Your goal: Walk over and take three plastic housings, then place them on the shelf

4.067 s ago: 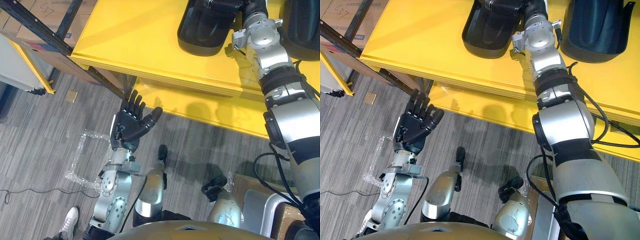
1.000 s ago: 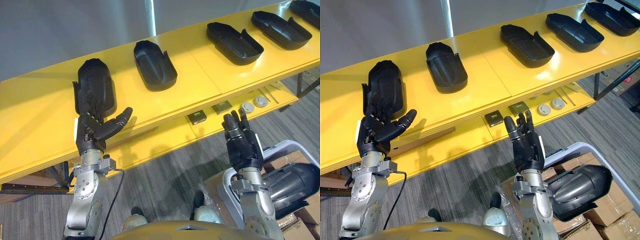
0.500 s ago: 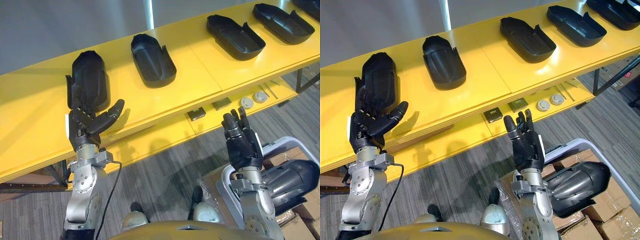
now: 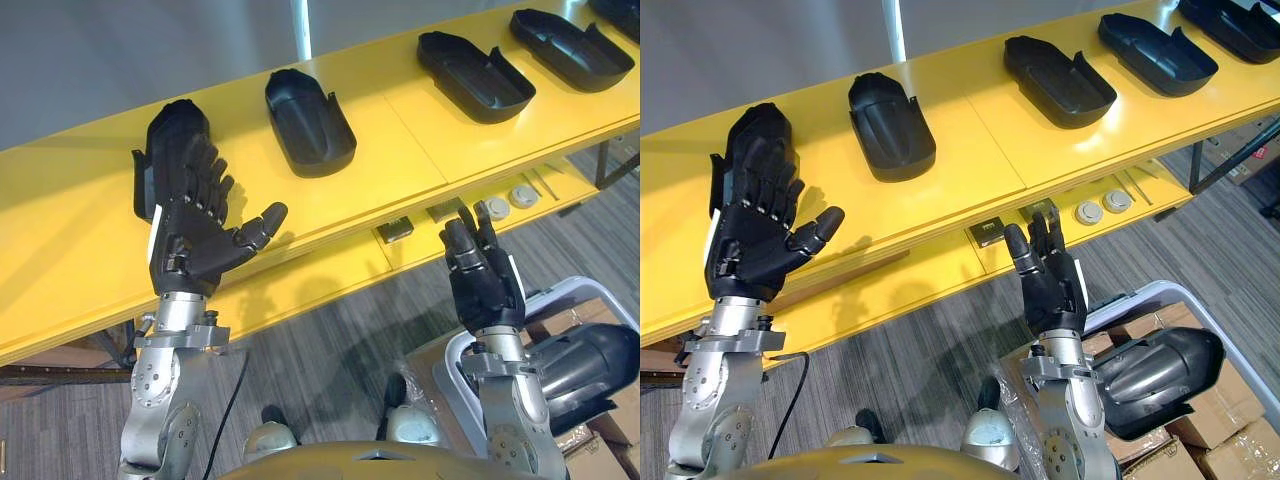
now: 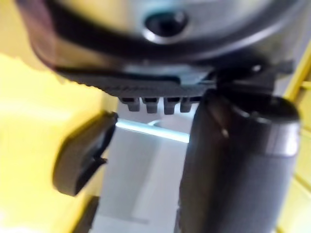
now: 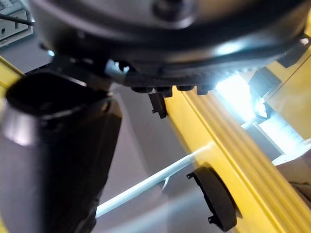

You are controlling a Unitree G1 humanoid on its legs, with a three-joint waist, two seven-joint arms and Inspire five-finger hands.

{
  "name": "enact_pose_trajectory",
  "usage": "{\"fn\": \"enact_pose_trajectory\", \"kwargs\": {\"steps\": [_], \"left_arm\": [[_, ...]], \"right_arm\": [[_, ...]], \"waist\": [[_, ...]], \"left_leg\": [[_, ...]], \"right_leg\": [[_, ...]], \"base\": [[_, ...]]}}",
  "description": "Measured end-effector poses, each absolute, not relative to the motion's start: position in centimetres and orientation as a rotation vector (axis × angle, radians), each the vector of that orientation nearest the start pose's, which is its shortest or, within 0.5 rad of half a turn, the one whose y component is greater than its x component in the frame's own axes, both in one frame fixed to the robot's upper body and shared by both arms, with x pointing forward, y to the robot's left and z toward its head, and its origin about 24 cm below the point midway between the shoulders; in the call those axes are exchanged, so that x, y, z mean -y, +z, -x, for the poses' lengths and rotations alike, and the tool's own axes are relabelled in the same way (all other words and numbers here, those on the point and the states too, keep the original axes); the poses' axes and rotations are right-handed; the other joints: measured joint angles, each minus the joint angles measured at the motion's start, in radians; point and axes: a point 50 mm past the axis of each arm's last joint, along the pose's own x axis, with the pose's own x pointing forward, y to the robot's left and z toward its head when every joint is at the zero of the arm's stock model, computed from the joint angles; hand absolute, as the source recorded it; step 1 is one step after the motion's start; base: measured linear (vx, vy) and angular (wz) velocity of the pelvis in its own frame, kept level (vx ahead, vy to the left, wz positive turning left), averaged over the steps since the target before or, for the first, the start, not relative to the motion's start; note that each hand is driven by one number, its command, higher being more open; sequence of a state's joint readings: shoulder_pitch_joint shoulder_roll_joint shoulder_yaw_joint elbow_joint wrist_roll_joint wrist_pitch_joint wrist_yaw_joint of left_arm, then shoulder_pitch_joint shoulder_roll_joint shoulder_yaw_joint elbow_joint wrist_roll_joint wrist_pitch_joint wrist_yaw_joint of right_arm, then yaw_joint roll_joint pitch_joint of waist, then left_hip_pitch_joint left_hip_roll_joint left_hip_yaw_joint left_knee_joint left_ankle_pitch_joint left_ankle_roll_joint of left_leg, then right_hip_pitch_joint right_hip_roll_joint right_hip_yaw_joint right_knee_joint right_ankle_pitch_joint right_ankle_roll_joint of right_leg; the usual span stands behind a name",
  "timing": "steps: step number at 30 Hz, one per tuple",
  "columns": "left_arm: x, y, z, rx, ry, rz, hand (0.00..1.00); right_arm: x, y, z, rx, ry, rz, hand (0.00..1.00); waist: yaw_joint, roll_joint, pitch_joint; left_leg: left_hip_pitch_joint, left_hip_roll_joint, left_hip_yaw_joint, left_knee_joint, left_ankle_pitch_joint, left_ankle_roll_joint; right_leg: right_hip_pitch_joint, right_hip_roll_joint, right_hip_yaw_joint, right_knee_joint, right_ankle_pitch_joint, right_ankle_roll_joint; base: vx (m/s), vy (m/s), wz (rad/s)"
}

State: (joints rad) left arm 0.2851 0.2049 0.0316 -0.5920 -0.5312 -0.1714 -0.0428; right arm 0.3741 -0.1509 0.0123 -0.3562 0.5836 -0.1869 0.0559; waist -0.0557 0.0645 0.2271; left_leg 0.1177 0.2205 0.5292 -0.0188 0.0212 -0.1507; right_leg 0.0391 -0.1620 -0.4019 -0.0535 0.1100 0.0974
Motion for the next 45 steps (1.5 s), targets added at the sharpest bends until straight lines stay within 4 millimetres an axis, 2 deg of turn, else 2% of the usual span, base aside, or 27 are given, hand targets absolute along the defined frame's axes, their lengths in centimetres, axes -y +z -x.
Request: {"fn": "enact_pose_trajectory", "kwargs": {"steps": [4, 8, 10, 12, 16, 20, 25, 30, 32, 38, 45], "left_arm": [[-20.0, 15.8, -17.3, 0.614, -0.03, 0.275, 1.0], [-22.4, 16.5, -16.6, 0.642, 0.225, 0.175, 1.0], [-23.9, 16.2, -16.1, 0.626, 0.405, 0.102, 1.0], [-24.7, 15.7, -15.9, 0.596, 0.486, 0.066, 1.0], [-26.3, 13.2, -16.4, 0.438, 0.604, 0.029, 1.0], [-27.1, 10.5, -16.8, 0.282, 0.646, 0.035, 1.0], [-28.0, 7.9, -18.0, 0.181, 0.686, 0.089, 1.0], [-28.3, 7.3, -19.3, 0.16, 0.678, 0.1, 1.0], [-28.6, 6.5, -20.1, 0.124, 0.671, 0.095, 1.0], [-29.4, 4.1, -20.7, 0.023, 0.665, 0.138, 1.0], [-30.2, 3.7, -21.4, 0.03, 0.652, 0.17, 1.0]], "right_arm": [[18.8, 7.2, -18.1, 0.215, -0.011, -0.41, 1.0], [18.6, 7.3, -18.2, 0.219, -0.005, -0.411, 1.0], [18.3, 7.2, -18.3, 0.212, 0.005, -0.402, 1.0], [18.0, 7.1, -18.3, 0.206, 0.012, -0.408, 1.0], [17.6, 6.5, -18.3, 0.172, 0.022, -0.418, 1.0], [17.6, 5.8, -18.2, 0.135, 0.019, -0.418, 1.0], [17.9, 5.6, -18.3, 0.12, 0.011, -0.402, 1.0], [18.1, 5.0, -18.5, 0.095, 0.011, -0.356, 1.0], [18.0, 5.0, -18.6, 0.087, 0.03, -0.354, 1.0], [18.3, 5.1, -18.6, 0.082, 0.075, -0.319, 1.0], [18.3, 5.0, -18.6, 0.077, 0.112, -0.314, 1.0]], "waist": [[0.011, 0.008, -0.007], [0.023, 0.019, -0.024], [0.029, 0.015, -0.037], [0.029, 0.01, -0.046], [0.037, -0.009, -0.076], [0.032, -0.016, -0.084], [0.024, 0.001, -0.088], [0.021, 0.007, -0.086], [0.022, 0.009, -0.084], [0.008, 0.013, -0.082], [-0.002, 0.027, -0.065]], "left_leg": [[0.01, 0.0, -0.011, 0.002, 0.001, 0.0], [0.013, 0.0, -0.028, 0.001, 0.005, 0.002], [0.011, 0.0, -0.036, -0.001, 0.009, 0.002], [0.012, -0.001, -0.045, -0.002, 0.01, 0.001], [0.007, -0.003, -0.057, -0.003, 0.015, 0.001], [-0.012, -0.007, -0.059, -0.017, 0.019, 0.006], [-0.05, -0.012, -0.058, -0.036, 0.049, 0.003], [-0.052, -0.015, -0.056, -0.038, 0.049, 0.003], [-0.045, -0.017, -0.047, -0.039, 0.048, 0.004], [-0.03, -0.017, -0.027, -0.037, 0.04, 0.005], [-0.013, -0.017, -0.004, -0.03, 0.03, 0.004]], "right_leg": [[0.019, -0.001, -0.011, -0.001, 0.0, 0.0], [0.038, -0.003, -0.034, -0.004, -0.001, 0.001], [0.041, -0.003, -0.043, -0.005, -0.002, 0.001], [0.05, -0.004, -0.053, -0.007, -0.002, 0.001], [0.054, -0.006, -0.062, -0.01, -0.002, 0.001], [0.035, -0.005, -0.064, -0.019, 0.001, 0.004], [-0.02, -0.005, -0.057, -0.017, 0.01, 0.002], [-0.025, -0.007, -0.054, -0.016, 0.011, 0.003], [-0.026, -0.008, -0.044, -0.016, 0.011, 0.003], [-0.025, -0.007, -0.023, -0.016, 0.011, 0.004], [-0.023, -0.007, 0.001, -0.014, 0.012, 0.005]], "base": [[-0.03, 0.002, 0.1], [-0.01, 0.004, 0.14], [-0.01, 0.002, 0.13], [0.0, 0.007, 0.14], [0.0, 0.01, 0.08], [-0.01, 0.002, 0.01], [0.01, 0.001, -0.01], [0.03, 0.01, -0.01], [0.02, 0.01, -0.13], [0.0, 0.007, -0.1], [-0.02, 0.007, -0.1]]}}
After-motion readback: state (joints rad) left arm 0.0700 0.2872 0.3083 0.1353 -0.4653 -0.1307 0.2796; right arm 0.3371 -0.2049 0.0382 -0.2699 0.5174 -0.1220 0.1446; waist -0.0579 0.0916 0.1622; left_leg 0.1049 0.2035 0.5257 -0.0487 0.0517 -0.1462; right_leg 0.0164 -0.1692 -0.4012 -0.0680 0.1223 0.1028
